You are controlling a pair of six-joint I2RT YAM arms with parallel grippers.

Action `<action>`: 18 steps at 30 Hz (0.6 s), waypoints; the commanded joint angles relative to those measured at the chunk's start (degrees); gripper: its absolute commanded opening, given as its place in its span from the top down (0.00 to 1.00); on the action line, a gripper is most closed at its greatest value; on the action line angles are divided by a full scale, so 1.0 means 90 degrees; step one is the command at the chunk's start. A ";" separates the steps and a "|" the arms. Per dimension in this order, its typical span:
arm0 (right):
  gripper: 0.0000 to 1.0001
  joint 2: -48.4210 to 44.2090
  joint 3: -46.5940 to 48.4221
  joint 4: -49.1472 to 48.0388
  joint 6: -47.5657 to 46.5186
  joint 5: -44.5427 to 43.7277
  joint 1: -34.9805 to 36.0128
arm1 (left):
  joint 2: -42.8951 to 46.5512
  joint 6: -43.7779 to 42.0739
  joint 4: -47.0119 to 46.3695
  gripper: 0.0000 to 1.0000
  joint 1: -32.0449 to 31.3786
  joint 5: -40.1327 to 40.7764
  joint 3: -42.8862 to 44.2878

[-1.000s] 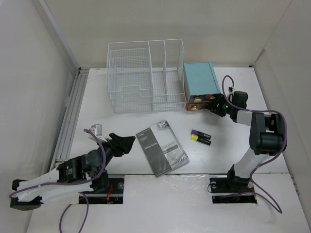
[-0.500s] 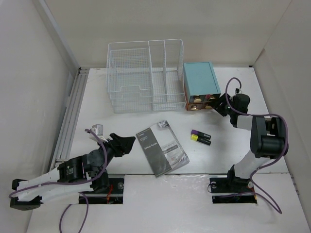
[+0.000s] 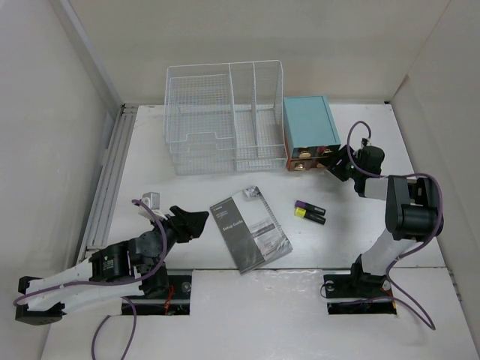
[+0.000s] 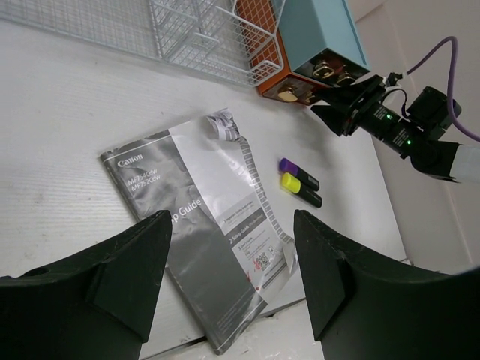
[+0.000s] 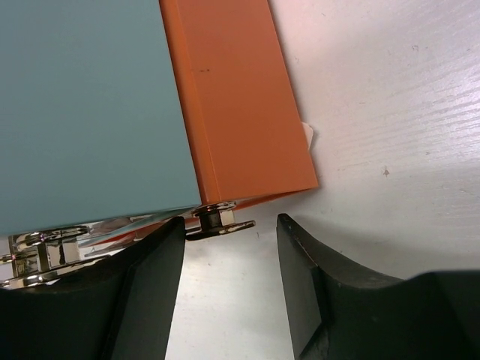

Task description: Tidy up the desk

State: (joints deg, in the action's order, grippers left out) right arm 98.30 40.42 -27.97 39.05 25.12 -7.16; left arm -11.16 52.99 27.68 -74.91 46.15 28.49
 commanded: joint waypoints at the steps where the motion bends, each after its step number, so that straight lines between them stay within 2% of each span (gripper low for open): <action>1: 0.42 0.0103 0.0196 -0.0701 0.0154 0.0011 -0.0005 | -0.0059 0.0049 -0.0029 0.38 -0.0026 0.0184 0.0145; 13: 0.40 0.0396 0.0196 -0.1160 0.0554 0.0430 0.0122 | -0.0059 0.0108 0.0030 0.38 -0.0026 0.0185 0.0203; 17: 0.49 0.0396 0.0196 -0.1316 0.0613 0.0431 0.0122 | -0.0059 0.0108 0.0030 0.38 -0.0026 0.0243 0.0204; 18: 0.56 0.0396 0.0196 -0.1316 0.0613 0.0499 0.0122 | -0.0059 0.0108 0.0088 0.38 -0.0026 0.0243 0.0204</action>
State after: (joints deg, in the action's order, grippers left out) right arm 101.84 40.42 -32.05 43.55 29.23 -6.85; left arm -11.16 53.49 27.86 -74.91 46.98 28.51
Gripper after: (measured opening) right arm 0.472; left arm 0.628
